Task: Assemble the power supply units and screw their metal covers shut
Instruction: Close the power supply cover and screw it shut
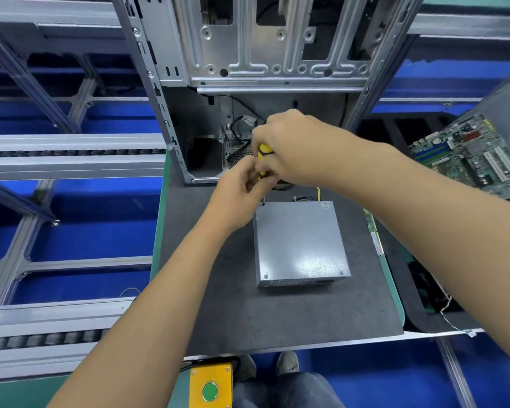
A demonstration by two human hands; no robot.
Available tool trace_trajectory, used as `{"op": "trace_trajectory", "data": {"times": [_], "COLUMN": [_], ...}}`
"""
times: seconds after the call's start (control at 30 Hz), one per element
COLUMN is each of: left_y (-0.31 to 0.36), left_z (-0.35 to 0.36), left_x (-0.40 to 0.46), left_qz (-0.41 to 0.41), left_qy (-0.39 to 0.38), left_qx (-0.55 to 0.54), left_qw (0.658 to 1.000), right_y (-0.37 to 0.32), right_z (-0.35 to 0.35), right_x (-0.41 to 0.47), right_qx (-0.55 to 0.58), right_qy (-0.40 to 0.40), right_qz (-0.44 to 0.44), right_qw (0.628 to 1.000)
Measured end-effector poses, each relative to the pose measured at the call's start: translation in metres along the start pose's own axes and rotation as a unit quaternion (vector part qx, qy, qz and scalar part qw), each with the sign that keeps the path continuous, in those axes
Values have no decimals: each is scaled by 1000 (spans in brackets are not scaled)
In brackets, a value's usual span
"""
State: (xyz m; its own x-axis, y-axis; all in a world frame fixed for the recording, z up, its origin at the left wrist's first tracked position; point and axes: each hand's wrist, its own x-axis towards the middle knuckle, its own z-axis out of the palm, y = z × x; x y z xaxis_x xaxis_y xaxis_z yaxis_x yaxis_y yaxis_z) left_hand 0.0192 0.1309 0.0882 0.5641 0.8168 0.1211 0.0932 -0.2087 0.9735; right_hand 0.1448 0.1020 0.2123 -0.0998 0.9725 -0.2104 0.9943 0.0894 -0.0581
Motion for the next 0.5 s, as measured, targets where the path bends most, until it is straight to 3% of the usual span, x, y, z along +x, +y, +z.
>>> {"op": "trace_trajectory", "data": {"times": [0.07, 0.13, 0.23, 0.3, 0.4, 0.5], "left_y": [5, 8, 4, 0, -1, 0], "left_z": [3, 8, 8, 3, 2, 10], "left_x": [-1, 2, 5, 3, -1, -2], "left_qz": [14, -7, -42, -33, -23, -45], "left_qy": [-10, 32, 89, 62, 5, 64], "left_qx": [11, -4, -13, -35, -69, -46], "left_qw": [1000, 999, 995, 997, 997, 996], "right_y": [-2, -4, -2, 2, 6, 3], "right_z": [3, 5, 6, 6, 8, 14], "right_x": [2, 2, 0, -1, -3, -4], "right_qx": [-49, -66, 32, 61, 18, -48], "right_qy": [43, 69, 33, 11, 40, 67], "right_qz": [45, 71, 23, -20, 17, 60], "right_qw": [997, 993, 999, 998, 999, 995]}}
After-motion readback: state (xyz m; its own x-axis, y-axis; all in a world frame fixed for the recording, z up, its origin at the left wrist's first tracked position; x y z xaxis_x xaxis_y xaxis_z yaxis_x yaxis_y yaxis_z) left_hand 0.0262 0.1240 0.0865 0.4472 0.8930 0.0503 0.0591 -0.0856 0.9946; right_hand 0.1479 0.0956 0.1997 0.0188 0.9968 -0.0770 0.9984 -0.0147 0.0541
